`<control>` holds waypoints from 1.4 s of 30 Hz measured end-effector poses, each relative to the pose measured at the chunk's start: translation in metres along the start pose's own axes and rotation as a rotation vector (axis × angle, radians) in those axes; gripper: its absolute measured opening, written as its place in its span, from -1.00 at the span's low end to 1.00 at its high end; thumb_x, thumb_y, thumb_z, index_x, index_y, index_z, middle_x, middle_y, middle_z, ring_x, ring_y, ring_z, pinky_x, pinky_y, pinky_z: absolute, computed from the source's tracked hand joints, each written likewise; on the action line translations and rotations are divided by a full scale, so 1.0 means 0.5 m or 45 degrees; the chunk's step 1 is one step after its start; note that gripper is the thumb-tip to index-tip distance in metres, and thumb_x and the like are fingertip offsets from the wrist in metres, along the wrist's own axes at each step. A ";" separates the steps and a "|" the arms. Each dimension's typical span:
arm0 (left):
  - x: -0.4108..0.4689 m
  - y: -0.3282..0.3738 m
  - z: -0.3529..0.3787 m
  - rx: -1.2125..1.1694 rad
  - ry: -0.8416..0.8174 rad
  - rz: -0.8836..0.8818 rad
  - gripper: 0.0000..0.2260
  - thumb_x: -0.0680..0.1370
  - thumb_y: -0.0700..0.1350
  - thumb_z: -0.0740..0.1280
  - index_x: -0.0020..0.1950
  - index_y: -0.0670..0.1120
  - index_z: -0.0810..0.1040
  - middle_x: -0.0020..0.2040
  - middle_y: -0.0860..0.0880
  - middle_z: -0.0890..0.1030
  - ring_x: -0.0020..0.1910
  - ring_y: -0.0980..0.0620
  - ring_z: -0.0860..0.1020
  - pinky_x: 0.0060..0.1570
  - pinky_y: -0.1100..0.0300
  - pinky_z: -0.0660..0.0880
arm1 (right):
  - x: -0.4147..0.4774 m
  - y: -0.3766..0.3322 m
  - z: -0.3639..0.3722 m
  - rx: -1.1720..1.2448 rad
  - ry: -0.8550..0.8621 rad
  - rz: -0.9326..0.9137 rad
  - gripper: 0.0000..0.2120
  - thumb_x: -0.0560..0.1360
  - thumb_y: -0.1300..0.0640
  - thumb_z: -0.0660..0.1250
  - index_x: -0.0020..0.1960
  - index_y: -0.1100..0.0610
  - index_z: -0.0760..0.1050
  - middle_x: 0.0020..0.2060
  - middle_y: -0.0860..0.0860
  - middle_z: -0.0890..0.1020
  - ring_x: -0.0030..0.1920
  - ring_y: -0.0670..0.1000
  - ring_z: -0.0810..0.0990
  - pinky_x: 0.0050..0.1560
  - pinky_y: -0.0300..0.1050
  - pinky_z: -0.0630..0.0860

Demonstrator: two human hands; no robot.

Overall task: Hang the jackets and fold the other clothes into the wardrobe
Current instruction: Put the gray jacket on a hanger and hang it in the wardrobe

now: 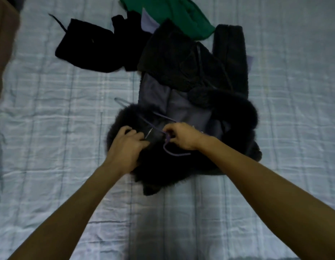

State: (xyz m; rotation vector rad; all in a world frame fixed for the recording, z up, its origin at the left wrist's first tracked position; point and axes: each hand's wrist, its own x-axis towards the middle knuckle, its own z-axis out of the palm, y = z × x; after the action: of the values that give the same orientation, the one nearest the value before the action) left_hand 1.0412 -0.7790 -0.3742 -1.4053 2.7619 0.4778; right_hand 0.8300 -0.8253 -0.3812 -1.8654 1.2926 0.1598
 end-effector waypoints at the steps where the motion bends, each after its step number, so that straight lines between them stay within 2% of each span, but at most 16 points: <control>1: -0.001 -0.003 -0.017 0.015 0.017 0.003 -0.71 0.04 -0.11 0.43 -0.26 -0.05 0.62 -0.32 -0.04 0.51 -0.34 -0.11 0.51 0.02 0.03 0.26 | -0.010 -0.015 -0.004 -0.028 -0.045 -0.015 -0.80 0.49 0.16 0.36 0.11 0.07 0.55 0.00 0.00 0.63 0.05 0.02 0.56 -0.17 -0.26 0.21; 5: -0.010 0.001 -0.080 0.037 0.177 -0.015 -0.75 0.12 -0.17 0.39 -0.22 -0.06 0.64 -0.27 -0.05 0.55 -0.30 -0.13 0.52 0.04 0.02 0.25 | -0.047 -0.073 -0.023 0.168 -0.071 0.020 -0.86 0.47 0.09 0.35 0.00 0.06 0.60 -0.08 0.05 0.67 -0.05 -0.05 0.59 0.05 -0.04 0.50; 8: -0.024 -0.002 -0.128 0.052 0.302 -0.035 -0.71 0.16 -0.20 0.24 -0.20 -0.09 0.64 -0.24 -0.06 0.59 -0.25 -0.16 0.54 0.02 0.03 0.26 | -0.086 -0.123 -0.055 0.230 -0.128 0.087 -0.63 0.36 -0.23 0.41 -0.21 0.09 0.55 -0.31 -0.02 0.63 -0.26 -0.15 0.52 -0.12 -0.09 0.52; 11: -0.034 -0.001 -0.175 0.084 0.385 -0.049 -0.74 0.20 -0.26 0.28 -0.18 -0.09 0.65 -0.21 -0.07 0.61 -0.19 -0.17 0.55 0.00 0.03 0.25 | -0.126 -0.182 -0.066 0.144 -0.065 0.081 -0.63 0.34 -0.13 0.49 -0.37 0.07 0.41 -0.46 -0.11 0.49 -0.38 -0.13 0.44 -0.32 -0.18 0.39; 14: -0.032 0.007 -0.226 0.086 0.496 -0.105 -0.76 0.24 -0.30 0.42 -0.14 -0.08 0.66 -0.14 -0.09 0.63 -0.11 -0.18 0.56 -0.02 0.03 0.25 | -0.156 -0.228 -0.066 0.327 0.130 0.105 -0.64 0.43 0.12 0.41 -0.47 0.03 0.35 -0.61 -0.14 0.45 -0.49 -0.22 0.40 -0.39 -0.21 0.31; 16: -0.034 0.012 -0.262 0.047 0.565 -0.125 -0.78 0.29 -0.24 0.37 -0.10 -0.09 0.66 -0.07 -0.12 0.63 -0.06 -0.19 0.56 -0.04 0.04 0.26 | -0.182 -0.267 -0.078 0.473 0.221 0.146 -0.64 0.47 0.16 0.36 -0.46 0.02 0.36 -0.66 -0.18 0.44 -0.55 -0.24 0.39 -0.43 -0.26 0.31; 19: -0.054 0.026 -0.319 -0.052 0.712 -0.161 -0.70 0.30 -0.24 0.33 0.01 -0.13 0.64 0.00 -0.16 0.61 -0.01 -0.22 0.54 -0.01 -0.01 0.40 | -0.221 -0.337 -0.103 0.767 0.353 0.135 -0.70 0.50 0.18 0.37 -0.38 0.10 0.42 -0.60 -0.13 0.48 -0.54 -0.22 0.43 -0.42 -0.28 0.38; 21: -0.090 0.053 -0.366 -0.190 0.955 -0.293 -0.62 0.30 -0.30 0.30 0.11 -0.16 0.60 0.01 -0.19 0.58 0.00 -0.22 0.51 0.00 -0.05 0.44 | -0.241 -0.389 -0.122 1.060 0.476 0.141 -0.88 0.48 0.17 0.41 -0.20 0.20 0.57 -0.38 0.05 0.62 -0.39 -0.07 0.58 -0.30 -0.14 0.53; 23: -0.139 0.103 -0.402 -0.294 1.295 -0.429 -0.67 0.38 -0.32 0.25 0.12 -0.19 0.57 -0.01 -0.20 0.55 -0.02 -0.20 0.47 0.01 -0.03 0.41 | -0.258 -0.437 -0.145 1.284 0.624 0.171 -0.80 0.45 0.15 0.44 -0.05 0.28 0.59 -0.20 0.24 0.67 -0.27 0.12 0.63 -0.19 0.00 0.58; 25: -0.182 0.172 -0.406 -0.384 1.491 -0.413 -0.78 0.42 -0.28 0.28 0.04 -0.21 0.56 -0.07 -0.19 0.54 -0.08 -0.19 0.48 -0.03 -0.02 0.42 | -0.271 -0.485 -0.169 1.367 0.773 0.190 -0.79 0.44 0.09 0.44 -0.06 0.23 0.59 -0.23 0.23 0.66 -0.31 0.12 0.61 -0.30 -0.05 0.54; 27: -0.199 0.241 -0.385 -0.460 1.420 -0.393 -0.74 0.41 -0.17 0.32 0.08 -0.20 0.51 -0.07 -0.17 0.53 -0.10 -0.19 0.49 -0.07 -0.03 0.45 | -0.283 -0.523 -0.193 1.396 0.940 0.199 -0.82 0.43 0.02 0.44 -0.14 0.13 0.57 -0.34 0.10 0.63 -0.39 0.04 0.56 -0.41 -0.15 0.44; 30: -0.182 0.304 -0.356 -0.480 1.063 -0.627 -0.39 0.35 0.01 0.43 0.28 -0.18 0.26 0.14 -0.27 0.43 0.08 -0.28 0.44 0.05 -0.10 0.44 | -0.316 -0.567 -0.222 1.418 1.087 0.175 -0.79 0.40 -0.04 0.46 -0.14 0.11 0.58 -0.39 0.04 0.61 -0.41 0.01 0.54 -0.43 -0.13 0.43; 34: -0.139 0.309 -0.408 -0.624 0.932 -0.684 -0.20 0.31 -0.01 0.49 0.36 -0.28 0.14 0.31 -0.48 0.27 0.27 -0.46 0.33 0.22 -0.24 0.37 | -0.383 -0.593 -0.256 1.363 1.299 0.090 -0.75 0.43 -0.03 0.45 -0.20 0.18 0.57 -0.19 0.12 0.68 -0.18 0.01 0.62 -0.04 0.05 0.58; 37: -0.132 0.302 -0.472 -0.877 0.812 -0.407 -0.02 0.28 0.20 0.44 0.50 -0.18 0.01 0.50 -0.21 0.03 0.43 -0.19 0.21 0.35 0.01 0.29 | -0.438 -0.591 -0.295 1.329 1.428 0.052 -0.65 0.34 -0.17 0.43 -0.25 0.14 0.53 -0.18 0.09 0.68 -0.12 0.09 0.66 -0.02 0.06 0.61; 39: -0.135 0.300 -0.505 -0.913 0.721 -0.104 -0.01 0.25 0.33 0.38 0.52 0.03 -0.02 0.51 -0.01 0.03 0.44 0.05 0.15 0.35 0.23 0.17 | -0.487 -0.579 -0.335 1.467 1.532 0.043 -0.69 0.34 -0.11 0.48 -0.26 0.13 0.53 -0.31 0.03 0.65 -0.25 0.06 0.63 -0.26 -0.07 0.57; 42: -0.129 0.311 -0.550 -0.988 0.744 0.171 -0.26 0.42 0.37 0.18 0.50 0.05 0.13 0.51 0.00 0.19 0.46 0.14 0.17 0.45 0.12 0.13 | -0.575 -0.570 -0.387 1.709 1.505 0.022 -0.77 0.41 -0.02 0.46 -0.08 0.12 0.55 -0.33 0.00 0.57 -0.43 -0.02 0.47 -0.60 -0.29 0.27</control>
State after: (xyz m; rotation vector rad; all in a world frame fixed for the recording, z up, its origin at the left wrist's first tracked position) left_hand 0.9927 -0.7170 -0.0615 -1.6913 3.3178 1.4904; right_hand 0.8659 -0.7207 0.0537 -0.6218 1.4506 -1.6004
